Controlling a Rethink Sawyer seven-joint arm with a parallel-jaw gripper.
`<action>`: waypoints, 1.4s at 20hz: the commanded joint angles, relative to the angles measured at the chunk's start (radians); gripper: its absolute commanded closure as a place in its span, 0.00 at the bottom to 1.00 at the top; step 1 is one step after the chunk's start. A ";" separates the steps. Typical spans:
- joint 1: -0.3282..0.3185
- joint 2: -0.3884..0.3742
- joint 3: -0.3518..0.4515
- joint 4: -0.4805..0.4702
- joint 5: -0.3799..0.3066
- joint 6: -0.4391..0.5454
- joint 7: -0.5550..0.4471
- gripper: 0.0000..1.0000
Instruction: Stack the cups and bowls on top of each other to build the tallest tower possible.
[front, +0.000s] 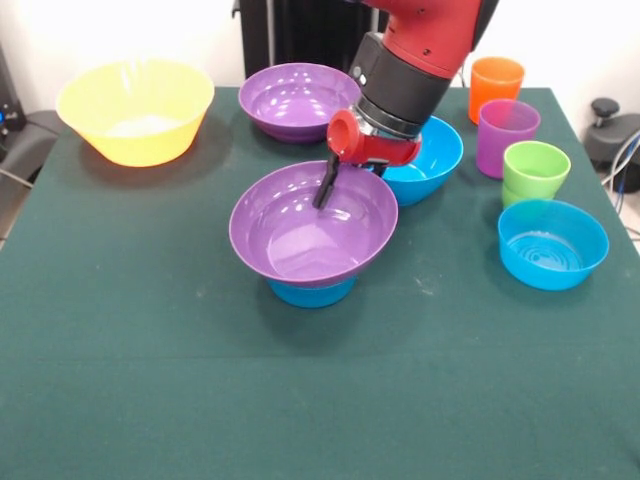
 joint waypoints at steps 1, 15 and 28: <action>0.010 0.040 0.076 -0.075 -0.068 -0.074 0.027 0.00; -0.001 0.064 0.073 -0.091 -0.086 -0.092 0.036 0.00; -0.032 -0.052 0.178 -0.006 -0.003 0.052 0.005 0.00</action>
